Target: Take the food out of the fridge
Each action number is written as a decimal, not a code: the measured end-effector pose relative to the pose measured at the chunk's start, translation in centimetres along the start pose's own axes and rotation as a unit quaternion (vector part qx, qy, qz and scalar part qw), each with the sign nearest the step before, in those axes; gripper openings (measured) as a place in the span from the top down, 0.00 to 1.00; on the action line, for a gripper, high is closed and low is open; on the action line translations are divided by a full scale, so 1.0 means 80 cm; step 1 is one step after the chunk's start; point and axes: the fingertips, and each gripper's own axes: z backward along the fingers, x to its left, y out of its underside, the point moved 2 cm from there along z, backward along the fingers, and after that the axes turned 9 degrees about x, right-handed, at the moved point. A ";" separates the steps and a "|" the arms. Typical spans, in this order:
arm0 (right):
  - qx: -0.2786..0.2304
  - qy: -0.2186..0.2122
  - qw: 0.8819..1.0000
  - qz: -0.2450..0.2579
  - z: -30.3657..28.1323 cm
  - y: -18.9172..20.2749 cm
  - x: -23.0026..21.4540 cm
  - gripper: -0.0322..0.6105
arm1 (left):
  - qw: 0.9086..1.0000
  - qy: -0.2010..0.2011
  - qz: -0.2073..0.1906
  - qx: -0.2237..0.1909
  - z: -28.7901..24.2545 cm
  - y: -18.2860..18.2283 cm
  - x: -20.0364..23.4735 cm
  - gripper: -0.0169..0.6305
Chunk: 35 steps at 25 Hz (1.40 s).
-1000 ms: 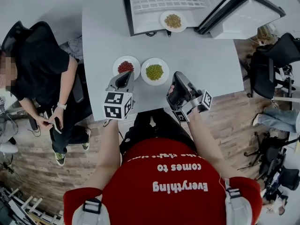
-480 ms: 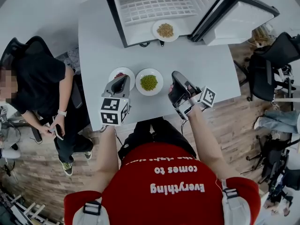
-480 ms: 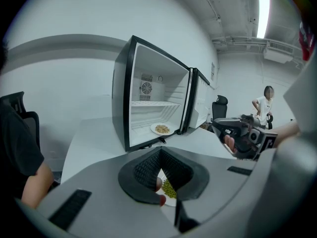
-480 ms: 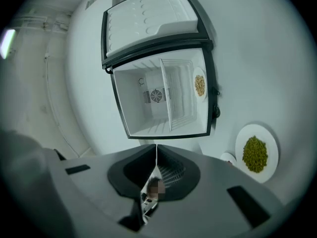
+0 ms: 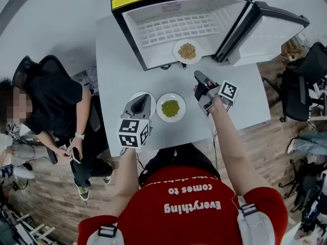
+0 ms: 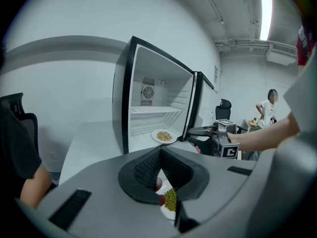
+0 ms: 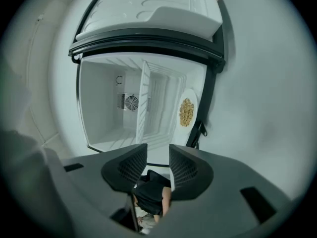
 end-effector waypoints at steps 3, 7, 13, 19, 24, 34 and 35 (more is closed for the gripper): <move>-0.009 0.041 0.999 -0.020 -0.015 -0.029 -0.035 0.73 | 1.000 -0.003 0.004 0.000 -0.001 -0.008 0.001 0.97; -0.030 0.072 0.995 -0.057 -0.036 -0.061 -0.078 0.70 | 1.000 -0.010 0.009 0.006 -0.004 -0.009 0.007 0.97; -0.050 0.098 0.991 -0.082 -0.062 -0.092 -0.112 0.70 | 0.999 -0.022 0.021 0.021 -0.004 0.000 0.018 0.97; -0.066 0.094 0.989 -0.089 -0.070 -0.096 -0.122 0.80 | 0.999 -0.028 0.031 0.033 -0.002 0.016 0.022 0.97; -0.071 0.072 0.991 -0.087 -0.058 -0.087 -0.121 0.92 | 0.999 -0.024 0.028 0.029 0.004 0.027 0.015 0.97; -0.051 0.048 0.996 -0.060 -0.048 -0.072 -0.092 0.92 | 1.000 -0.018 0.022 0.010 0.017 0.009 0.034 0.97; -0.050 0.042 0.996 -0.060 -0.043 -0.068 -0.089 0.92 | 1.000 -0.017 0.021 0.007 0.019 0.008 0.034 0.97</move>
